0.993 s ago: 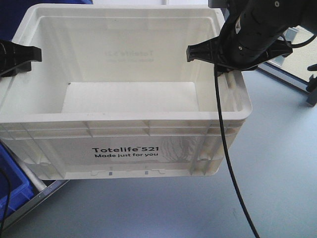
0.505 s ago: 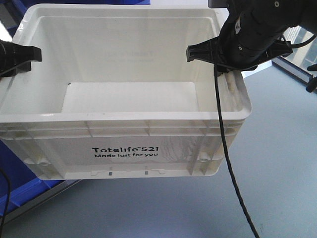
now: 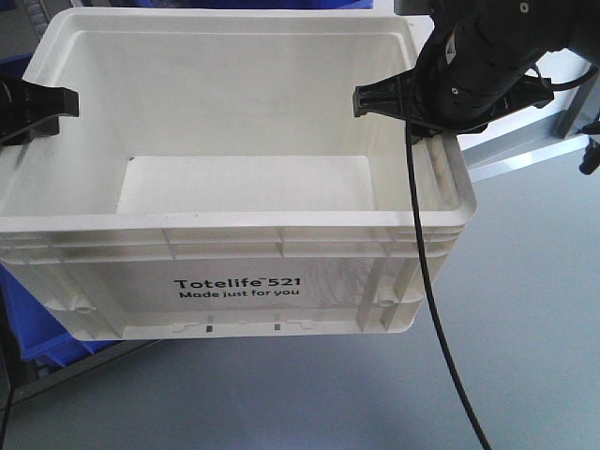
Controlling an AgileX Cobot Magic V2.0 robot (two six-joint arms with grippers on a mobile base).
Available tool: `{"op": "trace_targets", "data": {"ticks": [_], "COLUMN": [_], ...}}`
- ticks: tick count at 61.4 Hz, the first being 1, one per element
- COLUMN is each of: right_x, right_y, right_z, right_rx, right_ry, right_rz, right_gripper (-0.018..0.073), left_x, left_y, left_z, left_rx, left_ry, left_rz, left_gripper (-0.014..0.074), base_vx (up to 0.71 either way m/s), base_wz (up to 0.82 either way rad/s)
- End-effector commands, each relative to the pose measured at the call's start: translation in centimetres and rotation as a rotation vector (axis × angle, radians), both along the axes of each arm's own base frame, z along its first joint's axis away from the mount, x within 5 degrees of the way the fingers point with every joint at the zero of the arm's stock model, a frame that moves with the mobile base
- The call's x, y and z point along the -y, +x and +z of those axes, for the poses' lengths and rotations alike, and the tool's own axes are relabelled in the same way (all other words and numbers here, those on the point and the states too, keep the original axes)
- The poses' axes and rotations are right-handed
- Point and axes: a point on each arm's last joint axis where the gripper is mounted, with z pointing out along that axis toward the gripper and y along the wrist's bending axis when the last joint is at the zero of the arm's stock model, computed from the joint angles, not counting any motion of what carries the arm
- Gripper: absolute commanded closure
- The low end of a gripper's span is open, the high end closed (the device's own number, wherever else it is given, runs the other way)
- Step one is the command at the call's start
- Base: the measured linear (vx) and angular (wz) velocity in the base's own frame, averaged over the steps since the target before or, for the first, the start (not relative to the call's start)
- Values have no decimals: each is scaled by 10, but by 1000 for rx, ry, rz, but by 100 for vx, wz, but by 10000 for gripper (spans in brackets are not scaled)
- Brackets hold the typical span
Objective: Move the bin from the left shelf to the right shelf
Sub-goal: 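Hold the tote with both grippers while the base turns toward another shelf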
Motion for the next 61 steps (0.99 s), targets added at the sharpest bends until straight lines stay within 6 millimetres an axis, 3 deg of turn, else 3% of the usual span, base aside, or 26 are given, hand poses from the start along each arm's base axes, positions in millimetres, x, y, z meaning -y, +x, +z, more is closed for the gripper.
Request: {"op": "trace_targets", "data": {"ticks": [1, 61], "right_x": [14, 14], "right_y": [-1, -1], "right_z": [33, 33], "right_rx": [176, 175], "right_ry": [-44, -43], "right_rz": [4, 4], "right_gripper": [549, 549], "left_x": [1, 1], "left_y": [-3, -3], "left_z": [35, 35], "left_rx": [210, 210], "left_ry": [-11, -11], "left_rz": [-10, -10], "left_gripper": [505, 505], "base_vx": [-2, 2], "base_wz": [30, 33]}}
